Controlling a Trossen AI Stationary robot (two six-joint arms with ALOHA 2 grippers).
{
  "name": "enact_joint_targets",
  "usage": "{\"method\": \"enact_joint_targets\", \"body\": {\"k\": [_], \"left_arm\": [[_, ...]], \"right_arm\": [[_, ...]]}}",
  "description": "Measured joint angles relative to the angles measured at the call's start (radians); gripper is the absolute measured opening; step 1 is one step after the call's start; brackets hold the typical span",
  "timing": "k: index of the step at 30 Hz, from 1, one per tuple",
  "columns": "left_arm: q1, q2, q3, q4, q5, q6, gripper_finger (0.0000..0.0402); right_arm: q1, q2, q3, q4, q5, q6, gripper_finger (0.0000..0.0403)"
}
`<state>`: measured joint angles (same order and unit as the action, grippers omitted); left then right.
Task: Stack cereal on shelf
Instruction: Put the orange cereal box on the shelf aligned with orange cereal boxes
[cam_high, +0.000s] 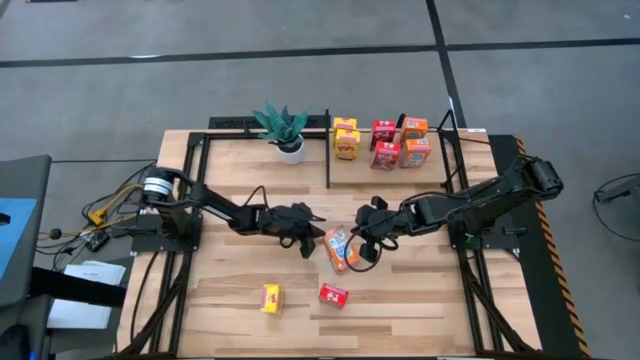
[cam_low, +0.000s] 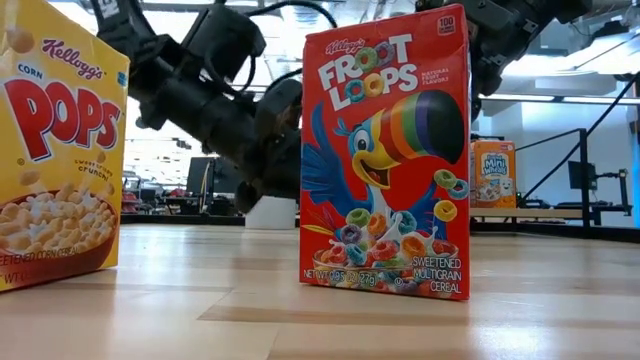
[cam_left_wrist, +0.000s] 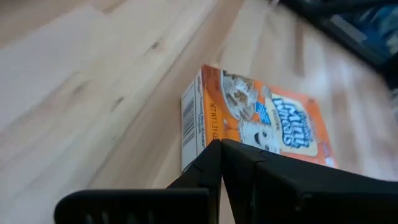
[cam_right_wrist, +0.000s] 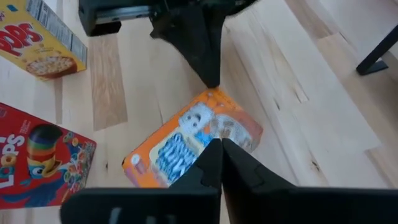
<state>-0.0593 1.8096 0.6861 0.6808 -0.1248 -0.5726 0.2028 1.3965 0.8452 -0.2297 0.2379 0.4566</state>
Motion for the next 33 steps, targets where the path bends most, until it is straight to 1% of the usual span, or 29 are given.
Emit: {"method": "enact_joint_targets", "body": {"k": [4, 7, 11, 15, 24, 26, 28, 31, 33], "left_arm": [[-0.012, 0.067, -0.008, 0.053, 0.011, -0.059, 0.0], [-0.023, 0.085, -0.015, 0.065, 0.003, -0.077, 0.0], [-0.049, 0.084, -0.034, 0.042, -0.035, -0.084, 0.0], [-0.073, 0.089, -0.056, -0.013, -0.061, -0.072, 0.0], [-0.076, 0.091, -0.064, 0.031, -0.062, -0.083, 0.0], [-0.075, 0.091, -0.062, 0.039, -0.05, -0.085, 0.0], [-0.074, 0.091, -0.054, 0.04, -0.044, -0.088, 0.0], [-0.074, 0.091, -0.045, 0.045, -0.043, -0.094, 0.0], [-0.074, 0.091, -0.042, 0.049, -0.041, -0.1, 0.0]], "right_arm": [[0.0, 0.0, 0.0, -0.007, 0.0, 0.013, 0.0018], [0.0, 0.0, 0.0, -0.016, 0.0, 0.015, 0.0026], [0.006, 0.0, 0.0, -0.029, -0.002, 0.016, 0.0042], [0.02, 0.0, 0.0, -0.037, -0.004, 0.024, 0.0046], [0.053, 0.0, 0.0, -0.032, -0.009, 0.035, 0.0041], [0.052, 0.0, 0.0, -0.043, -0.038, 0.045, 0.0054], [0.056, 0.017, 0.001, -0.062, -0.05, 0.068, 0.0076], [0.104, 0.066, -0.003, -0.052, -0.047, 0.09, 0.0105], [0.15, 0.108, 0.002, 0.046, -0.018, 0.091, 0.0108]]}}
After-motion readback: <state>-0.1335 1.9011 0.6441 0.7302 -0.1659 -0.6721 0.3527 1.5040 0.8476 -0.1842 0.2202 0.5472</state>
